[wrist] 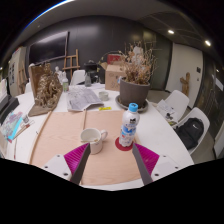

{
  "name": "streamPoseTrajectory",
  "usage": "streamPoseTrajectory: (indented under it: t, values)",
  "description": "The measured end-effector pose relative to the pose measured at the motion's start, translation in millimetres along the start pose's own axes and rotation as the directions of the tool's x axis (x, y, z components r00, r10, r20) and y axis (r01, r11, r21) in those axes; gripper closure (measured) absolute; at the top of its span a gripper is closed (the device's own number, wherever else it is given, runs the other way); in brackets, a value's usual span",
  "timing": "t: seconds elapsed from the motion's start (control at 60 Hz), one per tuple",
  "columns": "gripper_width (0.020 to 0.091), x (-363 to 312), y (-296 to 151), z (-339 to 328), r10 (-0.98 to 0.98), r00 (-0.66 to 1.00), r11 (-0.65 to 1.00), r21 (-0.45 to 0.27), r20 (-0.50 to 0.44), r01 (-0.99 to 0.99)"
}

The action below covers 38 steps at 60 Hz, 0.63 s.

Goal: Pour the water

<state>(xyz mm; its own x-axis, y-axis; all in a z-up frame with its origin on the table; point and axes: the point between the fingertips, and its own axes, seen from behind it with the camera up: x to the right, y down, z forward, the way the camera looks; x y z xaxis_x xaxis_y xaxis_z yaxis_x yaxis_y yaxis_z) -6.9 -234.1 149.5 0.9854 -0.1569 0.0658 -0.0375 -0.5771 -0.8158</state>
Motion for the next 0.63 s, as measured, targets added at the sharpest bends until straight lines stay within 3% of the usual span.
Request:
streamPoseTrajectory:
  t: [0.267,0.633]
  values:
    - [0.0248,-63,17,-105,0.027,1.0,0.999,-0.041,0.0,-0.027]
    - [0.0248,-70,19,-127,-0.04,0.998,0.998,-0.04,-0.053,0.037]
